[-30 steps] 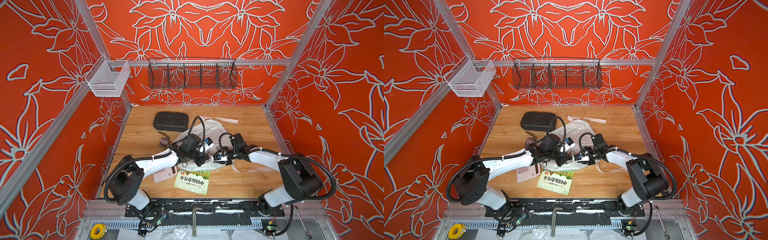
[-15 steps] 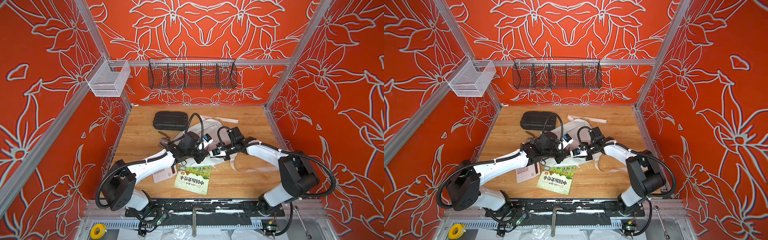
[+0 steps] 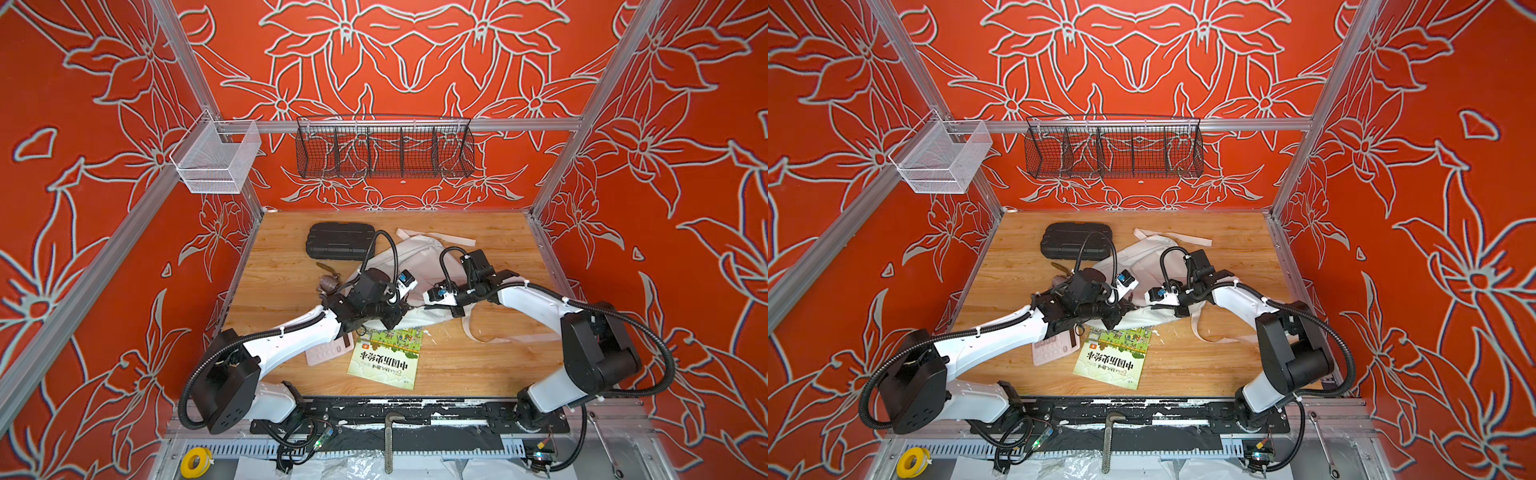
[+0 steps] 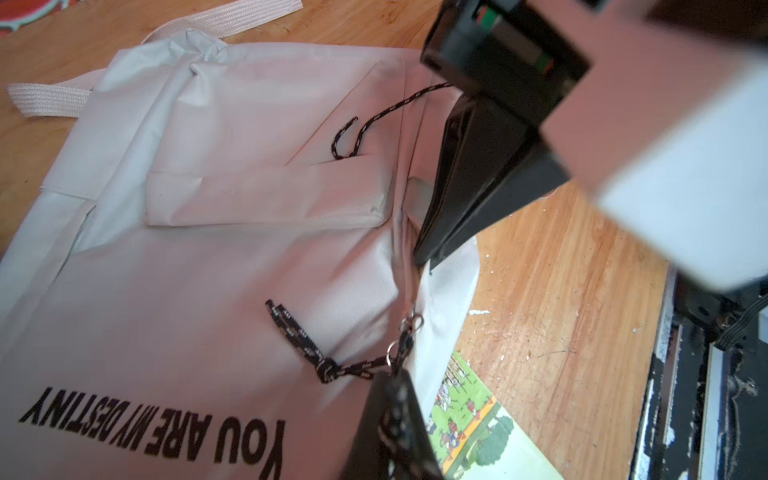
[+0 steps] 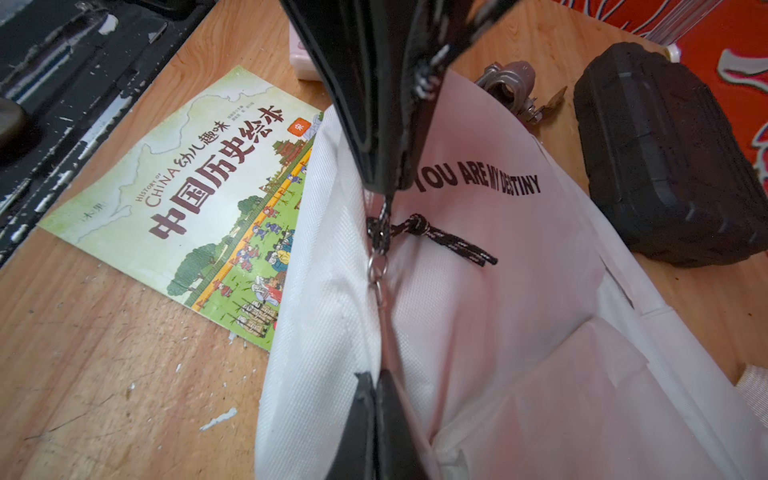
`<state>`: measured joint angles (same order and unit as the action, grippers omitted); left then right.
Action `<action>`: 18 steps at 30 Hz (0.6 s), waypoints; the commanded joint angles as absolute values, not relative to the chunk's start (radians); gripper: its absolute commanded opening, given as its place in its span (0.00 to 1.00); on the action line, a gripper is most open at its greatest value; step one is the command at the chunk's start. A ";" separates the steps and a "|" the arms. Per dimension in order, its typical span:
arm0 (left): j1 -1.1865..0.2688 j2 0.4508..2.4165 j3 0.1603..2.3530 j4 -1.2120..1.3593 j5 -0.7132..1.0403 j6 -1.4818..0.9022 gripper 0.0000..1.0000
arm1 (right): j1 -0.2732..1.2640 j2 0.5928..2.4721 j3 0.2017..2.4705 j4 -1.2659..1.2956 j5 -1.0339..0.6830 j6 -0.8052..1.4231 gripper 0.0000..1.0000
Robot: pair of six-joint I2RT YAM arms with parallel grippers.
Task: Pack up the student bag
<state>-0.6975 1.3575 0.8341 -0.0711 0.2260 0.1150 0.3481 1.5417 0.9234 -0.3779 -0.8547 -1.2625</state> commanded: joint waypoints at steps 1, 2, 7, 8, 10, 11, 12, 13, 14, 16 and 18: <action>-0.660 1.284 0.811 -0.046 0.181 0.125 0.00 | 0.280 1.503 0.904 -0.431 -0.754 -1.210 0.00; -0.658 1.279 0.803 -0.051 0.179 0.126 0.00 | 0.268 1.494 0.897 -0.418 -0.752 -1.198 0.00; -0.648 1.267 0.777 -0.038 0.176 0.126 0.00 | 0.255 1.466 0.899 -0.488 -0.738 -1.276 0.00; -0.649 1.270 0.781 -0.036 0.175 0.126 0.00 | 0.255 1.464 0.897 -0.500 -0.738 -1.294 0.00; -0.648 1.278 0.790 -0.038 0.170 0.128 0.00 | 0.255 1.455 0.881 -0.509 -0.720 -1.325 0.00; -0.648 1.279 0.792 -0.041 0.163 0.133 0.00 | 0.255 1.449 0.870 -0.508 -0.702 -1.331 0.00; -0.644 1.281 0.793 -0.049 0.157 0.136 0.00 | 0.253 1.445 0.862 -0.508 -0.676 -1.332 0.00; -0.639 1.281 0.790 -0.052 0.153 0.137 0.00 | 0.250 1.441 0.856 -0.513 -0.640 -1.338 0.00; -0.632 1.279 0.782 -0.050 0.153 0.135 0.00 | 0.243 1.437 0.852 -0.519 -0.614 -1.343 0.00; -0.609 1.275 0.761 -0.039 0.161 0.124 0.00 | 0.224 1.425 0.840 -0.521 -0.573 -1.347 0.00; -0.590 1.275 0.755 -0.037 0.173 0.115 0.00 | 0.213 1.411 0.823 -0.505 -0.529 -1.344 0.00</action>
<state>-0.6403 1.2984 0.7654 -0.0181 0.2291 0.1162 0.2588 1.4273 0.8631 -0.4225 -0.7151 -1.3170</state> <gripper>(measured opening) 0.049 0.040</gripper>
